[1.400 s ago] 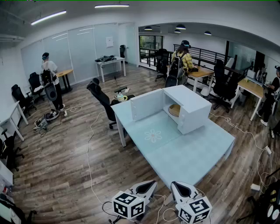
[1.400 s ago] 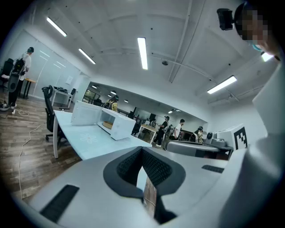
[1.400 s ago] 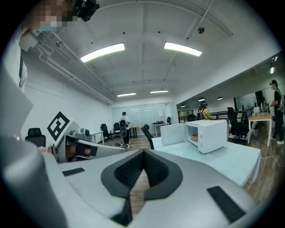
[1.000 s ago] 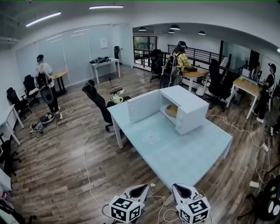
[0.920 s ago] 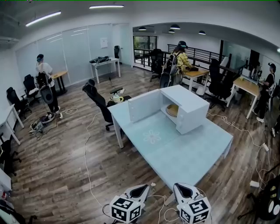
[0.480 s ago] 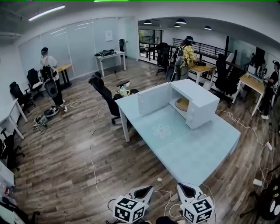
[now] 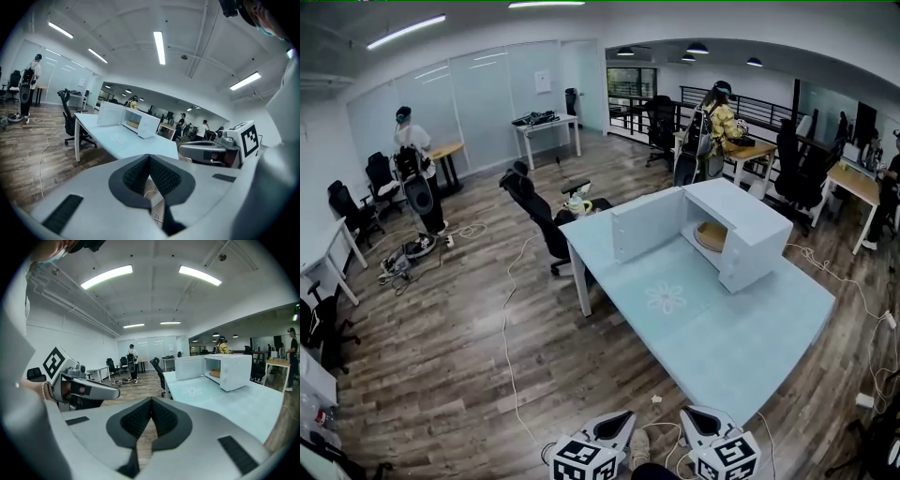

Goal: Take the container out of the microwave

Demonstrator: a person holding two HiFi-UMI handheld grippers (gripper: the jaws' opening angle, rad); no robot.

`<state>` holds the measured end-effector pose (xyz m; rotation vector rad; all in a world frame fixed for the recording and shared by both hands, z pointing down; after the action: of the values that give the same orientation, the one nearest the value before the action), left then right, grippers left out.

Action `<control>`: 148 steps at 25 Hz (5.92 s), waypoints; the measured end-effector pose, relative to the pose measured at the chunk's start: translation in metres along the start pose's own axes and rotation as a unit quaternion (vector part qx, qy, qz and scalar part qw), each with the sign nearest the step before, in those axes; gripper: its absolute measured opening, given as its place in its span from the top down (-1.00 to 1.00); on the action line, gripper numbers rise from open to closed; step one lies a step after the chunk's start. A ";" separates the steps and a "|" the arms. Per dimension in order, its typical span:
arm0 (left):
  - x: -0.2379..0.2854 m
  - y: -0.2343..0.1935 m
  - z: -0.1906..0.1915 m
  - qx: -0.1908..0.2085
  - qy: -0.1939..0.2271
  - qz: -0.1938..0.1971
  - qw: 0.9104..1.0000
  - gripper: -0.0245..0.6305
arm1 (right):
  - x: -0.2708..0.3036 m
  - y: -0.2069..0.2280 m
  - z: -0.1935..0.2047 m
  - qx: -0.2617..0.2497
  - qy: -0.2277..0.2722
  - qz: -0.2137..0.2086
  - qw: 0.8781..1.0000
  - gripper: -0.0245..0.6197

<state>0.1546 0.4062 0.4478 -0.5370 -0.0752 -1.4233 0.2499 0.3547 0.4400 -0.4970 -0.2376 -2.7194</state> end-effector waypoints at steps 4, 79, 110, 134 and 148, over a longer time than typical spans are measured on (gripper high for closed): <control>0.025 -0.031 -0.019 -0.003 -0.002 -0.008 1.000 0.91 | 0.042 0.022 -0.008 -0.002 -0.002 -0.017 1.000 0.90; 0.474 -0.340 -0.298 0.112 -0.065 0.165 0.978 0.91 | 0.420 0.335 -0.190 0.134 0.054 0.245 0.959 0.90; 0.509 -0.324 -0.289 0.111 -0.103 0.161 0.975 0.91 | 0.384 0.422 -0.166 0.154 0.022 0.275 0.949 0.89; 0.530 -0.246 -0.208 0.087 -0.205 0.266 0.938 0.91 | 0.434 0.549 -0.146 -0.003 -0.083 0.273 0.959 0.61; 0.558 -0.256 -0.178 0.071 -0.257 0.265 0.927 0.91 | 0.453 0.613 -0.113 -0.129 -0.208 0.333 0.911 0.61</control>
<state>-0.0428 -0.1886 0.5722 -0.7350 -0.4179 -0.7192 0.0543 -0.3796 0.5635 -1.0200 0.1683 -1.9578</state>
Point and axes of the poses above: the fingertips, and each gripper's own axes: x forward along the fingers, y to its right, z out of its underside, the point moved 1 cm from there along -x, backward along the fingers, and after that the axes turned 4 degrees about -z, right-handed, at the moved point
